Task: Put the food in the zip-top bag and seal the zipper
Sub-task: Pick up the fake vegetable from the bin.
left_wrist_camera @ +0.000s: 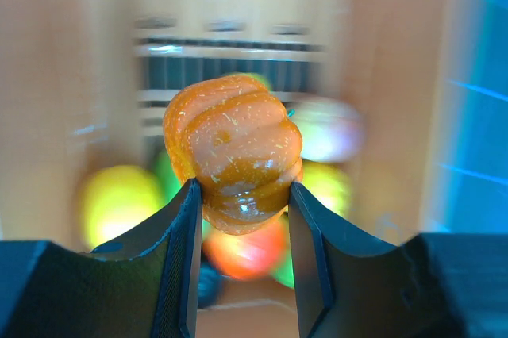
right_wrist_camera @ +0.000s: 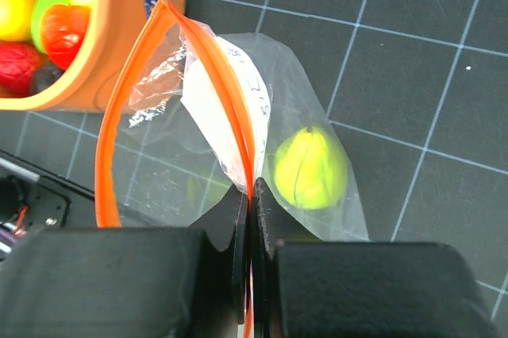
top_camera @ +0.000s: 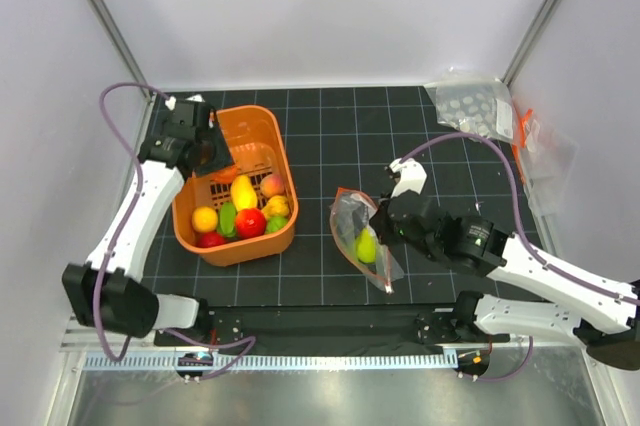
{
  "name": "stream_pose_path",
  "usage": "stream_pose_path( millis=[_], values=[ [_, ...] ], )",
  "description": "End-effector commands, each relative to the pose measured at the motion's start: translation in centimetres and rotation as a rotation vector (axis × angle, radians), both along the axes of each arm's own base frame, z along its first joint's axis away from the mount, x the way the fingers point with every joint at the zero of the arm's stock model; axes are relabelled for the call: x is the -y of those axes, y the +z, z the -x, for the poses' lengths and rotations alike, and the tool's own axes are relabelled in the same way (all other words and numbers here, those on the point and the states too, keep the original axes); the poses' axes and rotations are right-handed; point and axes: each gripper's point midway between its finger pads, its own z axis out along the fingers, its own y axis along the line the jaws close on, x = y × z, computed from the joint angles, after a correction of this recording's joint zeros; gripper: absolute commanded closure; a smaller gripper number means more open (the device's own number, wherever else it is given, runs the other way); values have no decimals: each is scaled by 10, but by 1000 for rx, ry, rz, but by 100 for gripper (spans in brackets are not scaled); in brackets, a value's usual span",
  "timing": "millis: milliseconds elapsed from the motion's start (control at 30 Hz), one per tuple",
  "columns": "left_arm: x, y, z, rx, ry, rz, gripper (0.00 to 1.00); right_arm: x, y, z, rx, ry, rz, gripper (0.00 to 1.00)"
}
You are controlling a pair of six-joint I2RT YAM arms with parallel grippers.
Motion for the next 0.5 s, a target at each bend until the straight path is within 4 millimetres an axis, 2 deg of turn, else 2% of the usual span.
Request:
stream_pose_path(
  millis=[0,100,233,267,333,467],
  values=[
    [62,43,5,154,-151,263,72,-3,5,-8,24,-25,8,99],
    [99,69,22,223,-238,400,72,-3,5,-12,27,-46,27,99],
    [136,95,47,262,-339,550,72,-5,4,-16,21,-66,46,99],
    [144,96,55,261,-360,577,72,-6,3,-17,19,-69,47,99],
    [153,114,67,307,-390,648,72,-10,1,-19,16,-68,52,99],
    [170,126,91,318,-448,733,72,-19,-4,-24,12,-71,61,99]
  ],
)
